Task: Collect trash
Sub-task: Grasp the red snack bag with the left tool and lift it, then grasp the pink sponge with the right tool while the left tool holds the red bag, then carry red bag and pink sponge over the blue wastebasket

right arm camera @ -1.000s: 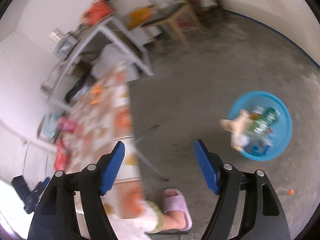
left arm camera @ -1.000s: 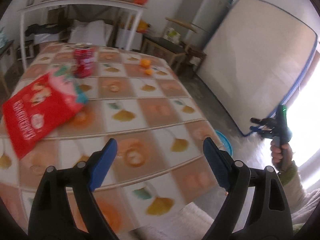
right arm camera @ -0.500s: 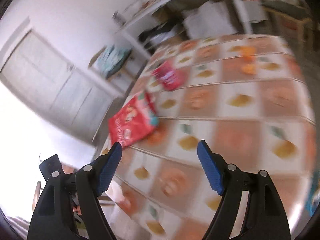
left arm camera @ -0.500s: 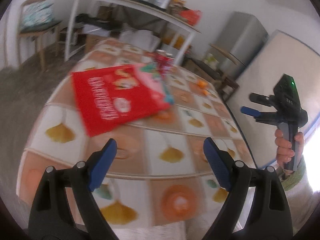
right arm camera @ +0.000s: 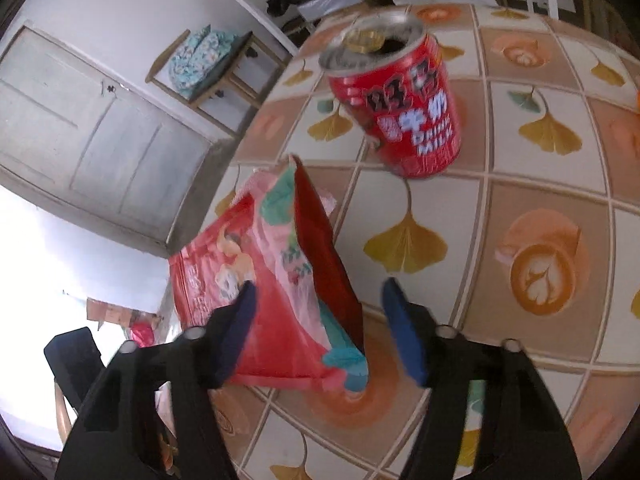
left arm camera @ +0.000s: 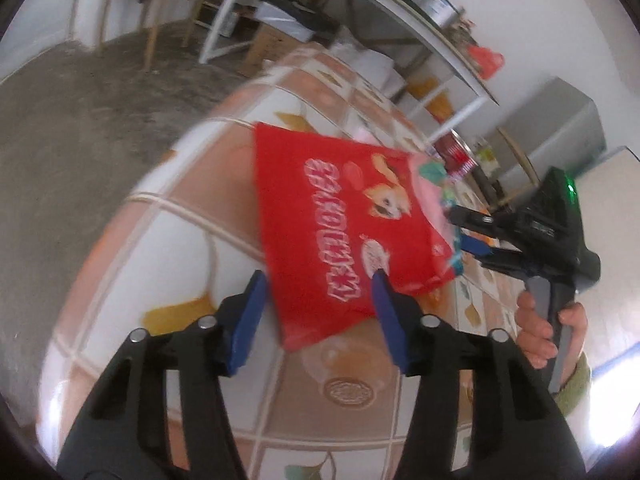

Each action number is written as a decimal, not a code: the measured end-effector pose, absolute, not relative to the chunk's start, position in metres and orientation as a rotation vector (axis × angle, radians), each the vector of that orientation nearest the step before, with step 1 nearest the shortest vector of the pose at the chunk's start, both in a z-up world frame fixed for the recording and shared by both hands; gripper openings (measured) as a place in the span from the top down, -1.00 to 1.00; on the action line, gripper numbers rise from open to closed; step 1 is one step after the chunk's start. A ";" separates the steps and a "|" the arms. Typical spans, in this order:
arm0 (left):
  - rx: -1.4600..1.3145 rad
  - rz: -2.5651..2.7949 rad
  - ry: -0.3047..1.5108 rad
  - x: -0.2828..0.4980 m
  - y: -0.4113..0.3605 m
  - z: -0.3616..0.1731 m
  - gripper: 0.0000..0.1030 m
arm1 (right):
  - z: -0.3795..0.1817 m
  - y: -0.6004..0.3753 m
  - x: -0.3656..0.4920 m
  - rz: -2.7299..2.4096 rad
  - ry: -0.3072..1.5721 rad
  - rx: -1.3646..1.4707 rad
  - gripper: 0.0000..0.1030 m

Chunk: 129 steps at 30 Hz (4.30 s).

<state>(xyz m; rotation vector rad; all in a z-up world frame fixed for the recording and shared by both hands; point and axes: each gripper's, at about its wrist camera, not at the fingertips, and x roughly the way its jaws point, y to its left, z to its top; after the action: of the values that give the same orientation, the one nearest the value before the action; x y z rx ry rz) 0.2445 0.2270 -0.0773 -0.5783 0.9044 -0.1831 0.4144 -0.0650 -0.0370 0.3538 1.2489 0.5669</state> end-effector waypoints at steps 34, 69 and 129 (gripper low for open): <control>-0.332 -0.384 0.978 0.238 0.175 -0.056 -0.03 | -0.021 -0.154 0.240 0.450 1.248 0.407 0.14; -0.784 -0.658 1.117 0.201 0.157 -0.097 0.83 | -0.047 -0.107 0.270 0.483 1.261 0.201 0.65; -0.756 -0.460 1.043 0.137 0.232 -0.107 1.00 | -0.031 -0.063 0.306 0.411 1.277 -0.126 -0.70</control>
<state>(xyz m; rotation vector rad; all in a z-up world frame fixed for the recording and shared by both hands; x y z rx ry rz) 0.1372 0.2315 -0.1069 -0.7563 1.0425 -0.4603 0.3057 -0.0635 -0.0305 -0.1257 1.2771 0.4109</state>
